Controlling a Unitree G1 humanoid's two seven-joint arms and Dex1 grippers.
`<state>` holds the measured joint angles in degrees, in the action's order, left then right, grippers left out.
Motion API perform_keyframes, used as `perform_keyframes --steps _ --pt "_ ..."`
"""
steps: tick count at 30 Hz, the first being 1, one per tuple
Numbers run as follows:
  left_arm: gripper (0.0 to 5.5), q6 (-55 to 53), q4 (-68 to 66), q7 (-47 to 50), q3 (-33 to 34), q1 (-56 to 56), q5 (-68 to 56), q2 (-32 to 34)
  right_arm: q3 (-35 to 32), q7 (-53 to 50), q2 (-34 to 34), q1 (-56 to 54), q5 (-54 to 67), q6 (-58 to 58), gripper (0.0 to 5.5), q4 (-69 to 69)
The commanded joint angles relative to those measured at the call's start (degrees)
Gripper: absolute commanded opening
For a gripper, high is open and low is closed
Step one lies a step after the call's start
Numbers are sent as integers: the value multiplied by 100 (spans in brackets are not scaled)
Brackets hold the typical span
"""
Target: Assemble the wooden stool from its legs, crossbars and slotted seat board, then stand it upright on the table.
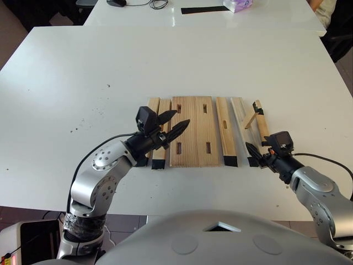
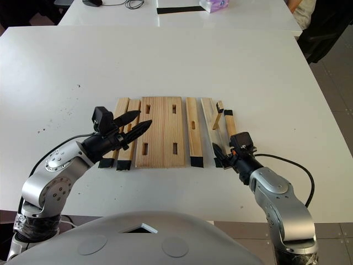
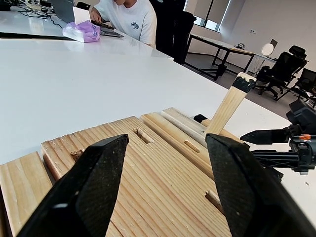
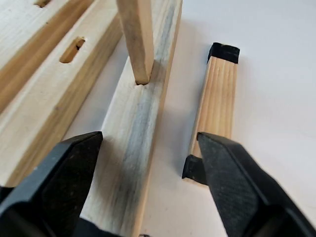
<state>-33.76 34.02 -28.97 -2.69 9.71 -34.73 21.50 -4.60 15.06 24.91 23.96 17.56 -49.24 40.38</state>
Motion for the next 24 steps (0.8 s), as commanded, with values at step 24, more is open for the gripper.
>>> perform_keyframes --steps 24 --pt "292 -99 -86 -2 -134 -285 14 58 310 69 -549 368 96 550 273 -364"
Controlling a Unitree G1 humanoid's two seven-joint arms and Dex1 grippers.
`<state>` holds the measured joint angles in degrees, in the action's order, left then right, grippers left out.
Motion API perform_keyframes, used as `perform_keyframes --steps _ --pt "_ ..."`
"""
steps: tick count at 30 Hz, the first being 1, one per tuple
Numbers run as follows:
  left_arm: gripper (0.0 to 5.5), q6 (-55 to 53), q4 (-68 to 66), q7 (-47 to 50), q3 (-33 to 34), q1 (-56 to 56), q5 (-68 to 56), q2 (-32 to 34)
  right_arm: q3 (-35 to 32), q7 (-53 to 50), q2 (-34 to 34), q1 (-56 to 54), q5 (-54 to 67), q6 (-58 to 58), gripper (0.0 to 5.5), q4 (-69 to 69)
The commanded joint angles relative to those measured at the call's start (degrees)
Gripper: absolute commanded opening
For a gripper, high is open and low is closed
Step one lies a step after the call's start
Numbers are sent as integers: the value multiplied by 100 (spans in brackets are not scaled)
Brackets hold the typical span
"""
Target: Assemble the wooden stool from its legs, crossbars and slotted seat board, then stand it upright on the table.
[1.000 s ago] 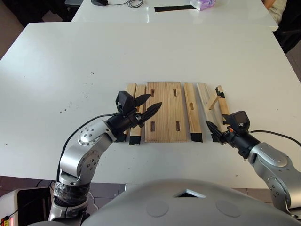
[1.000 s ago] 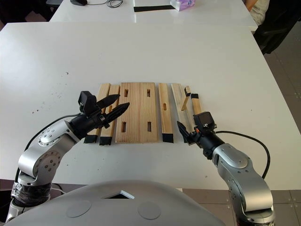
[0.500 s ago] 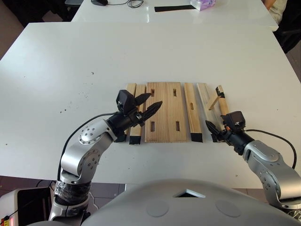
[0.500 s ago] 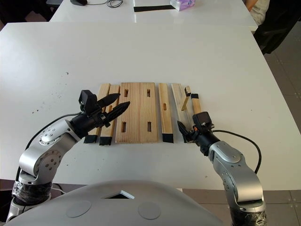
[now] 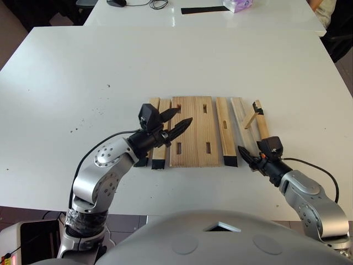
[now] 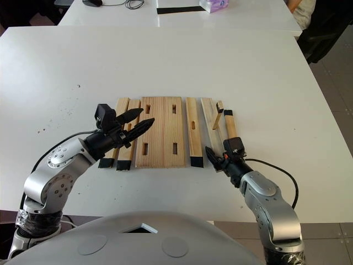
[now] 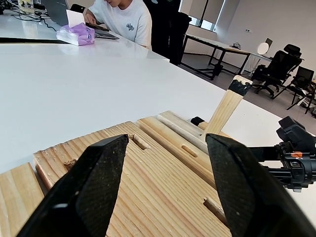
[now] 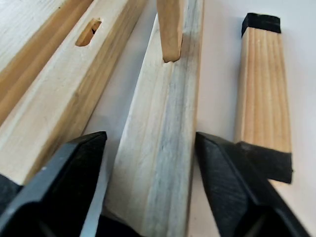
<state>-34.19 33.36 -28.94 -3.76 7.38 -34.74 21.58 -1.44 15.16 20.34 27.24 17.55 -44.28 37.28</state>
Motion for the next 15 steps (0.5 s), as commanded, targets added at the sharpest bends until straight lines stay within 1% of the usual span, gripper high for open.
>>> perform_keyframes --steps 1,3,6,15 --pt "292 -56 -23 -4 -28 -55 17 53 -11 53 -104 27 95 79 259 -61" --pt "292 -52 -29 -6 -31 -57 22 58 -19 40 -128 6 84 103 231 -83" --pt "292 -47 -23 -1 -44 -56 24 55 -38 7 -189 -26 67 124 205 -102" --pt "292 -10 -76 -10 -60 -93 38 32 -590 -427 -792 -769 306 275 205 -31"
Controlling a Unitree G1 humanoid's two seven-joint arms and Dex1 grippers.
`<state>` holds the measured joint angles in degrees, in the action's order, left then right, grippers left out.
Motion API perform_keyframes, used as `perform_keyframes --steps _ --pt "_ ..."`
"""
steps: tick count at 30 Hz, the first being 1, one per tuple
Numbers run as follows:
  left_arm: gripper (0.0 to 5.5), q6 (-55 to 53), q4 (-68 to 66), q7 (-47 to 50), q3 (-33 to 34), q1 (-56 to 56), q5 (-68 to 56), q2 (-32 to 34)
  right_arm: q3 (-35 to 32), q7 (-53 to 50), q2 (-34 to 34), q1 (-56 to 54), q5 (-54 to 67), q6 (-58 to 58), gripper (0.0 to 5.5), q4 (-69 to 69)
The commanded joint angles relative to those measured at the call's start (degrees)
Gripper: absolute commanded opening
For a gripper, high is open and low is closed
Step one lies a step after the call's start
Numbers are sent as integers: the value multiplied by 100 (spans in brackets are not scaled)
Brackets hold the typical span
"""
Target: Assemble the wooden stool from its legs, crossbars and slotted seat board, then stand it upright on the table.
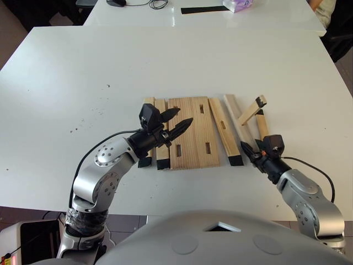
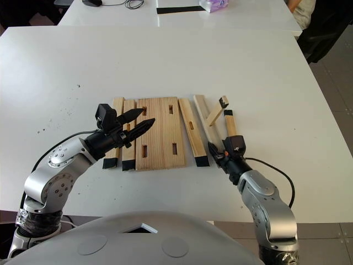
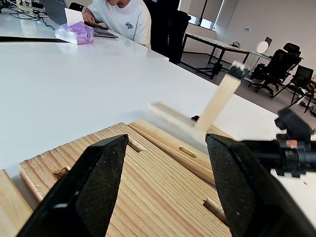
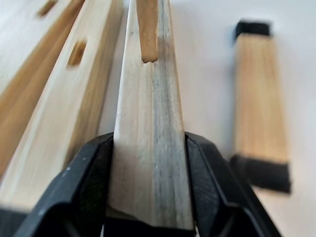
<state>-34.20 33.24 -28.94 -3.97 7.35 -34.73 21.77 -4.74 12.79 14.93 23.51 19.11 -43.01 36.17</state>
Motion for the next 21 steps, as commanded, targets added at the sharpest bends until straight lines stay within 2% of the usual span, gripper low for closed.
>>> perform_keyframes --steps 1,4,9,14,19,21 --pt "292 -11 -82 -16 -35 -120 31 13 -319 -222 -288 -507 182 190 205 100" --pt "292 -25 -166 -36 107 -293 -81 5 -397 3 -227 -881 385 360 205 198" --pt "292 -571 -415 196 1203 -1197 -1661 -98 -1062 1418 550 -1957 2161 97 205 272" --pt "360 -1147 -549 221 1803 -1920 -3067 292 -1629 2592 1638 -2714 3861 -388 204 -121" --pt "449 -1461 -380 -45 1736 -1985 -4001 500 -1527 3351 2256 -2984 4445 -553 204 -413" --pt "451 -1504 -344 -131 1689 -2066 -4219 546 -1440 3592 2405 -3043 4509 -561 204 -532"
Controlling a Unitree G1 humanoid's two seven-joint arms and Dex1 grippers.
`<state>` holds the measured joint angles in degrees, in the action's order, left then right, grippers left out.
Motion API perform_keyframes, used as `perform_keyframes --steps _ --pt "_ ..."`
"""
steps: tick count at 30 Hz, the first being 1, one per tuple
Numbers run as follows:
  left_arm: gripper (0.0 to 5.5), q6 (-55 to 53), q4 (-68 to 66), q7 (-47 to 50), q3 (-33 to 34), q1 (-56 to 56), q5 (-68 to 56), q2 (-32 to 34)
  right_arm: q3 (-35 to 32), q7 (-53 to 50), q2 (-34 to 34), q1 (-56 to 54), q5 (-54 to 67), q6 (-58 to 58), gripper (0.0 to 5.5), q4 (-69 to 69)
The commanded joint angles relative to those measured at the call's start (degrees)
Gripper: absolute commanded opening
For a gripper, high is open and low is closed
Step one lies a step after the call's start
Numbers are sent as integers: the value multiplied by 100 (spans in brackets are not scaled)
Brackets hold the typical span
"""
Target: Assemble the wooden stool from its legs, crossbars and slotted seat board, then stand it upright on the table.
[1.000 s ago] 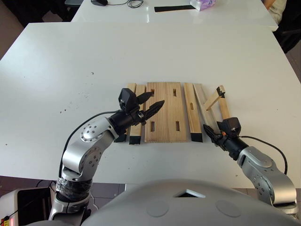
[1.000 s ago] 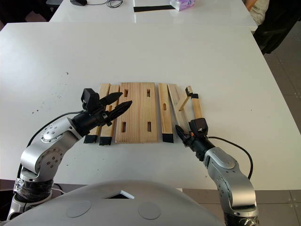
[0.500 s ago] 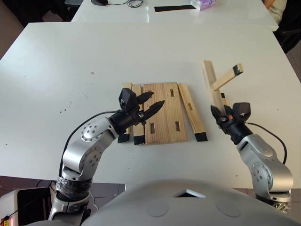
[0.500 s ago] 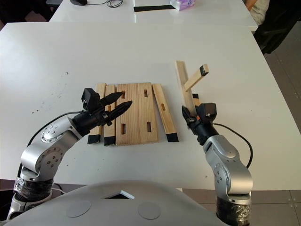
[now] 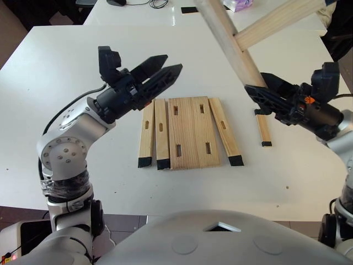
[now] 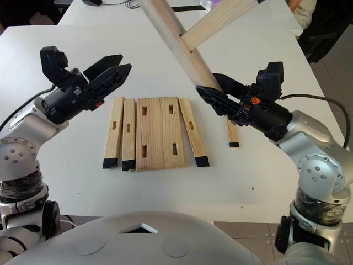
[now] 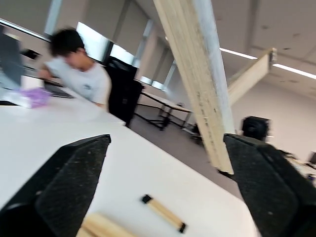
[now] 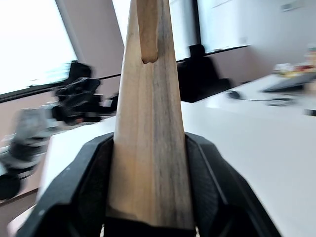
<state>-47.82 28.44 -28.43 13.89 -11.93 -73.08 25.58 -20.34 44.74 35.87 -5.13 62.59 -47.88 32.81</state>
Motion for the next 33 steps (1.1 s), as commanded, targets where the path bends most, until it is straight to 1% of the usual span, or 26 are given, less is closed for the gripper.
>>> perform_keyframes --steps 1,9,14,15,17,22,25,26,33 --pt "451 -145 119 -173 -113 -201 -474 176 166 502 372 -229 217 -90 204 -239" --pt "451 -109 105 -314 -391 -511 -699 178 620 989 560 -451 378 -174 204 -417" --pt "451 -56 182 -485 -560 -493 -651 199 657 1121 625 -554 669 -344 204 -555" --pt "432 -45 173 -516 -556 -489 -696 193 657 1125 642 -571 735 -388 204 -587" --pt "419 -34 160 -572 -518 -495 -830 192 668 1146 671 -594 822 -461 204 -645" --pt "329 -25 157 -597 -563 -571 -898 213 667 1300 769 -693 1151 -717 204 -855" --pt "292 -95 199 -670 -641 -649 -1008 245 760 1364 789 -723 1016 -692 204 -947" --pt "286 -112 192 -599 -663 -677 -1041 248 790 1380 789 -723 1000 -687 204 -934" --pt "286 -81 222 -536 -758 -622 -1019 299 943 1465 807 -741 882 -638 204 -849"
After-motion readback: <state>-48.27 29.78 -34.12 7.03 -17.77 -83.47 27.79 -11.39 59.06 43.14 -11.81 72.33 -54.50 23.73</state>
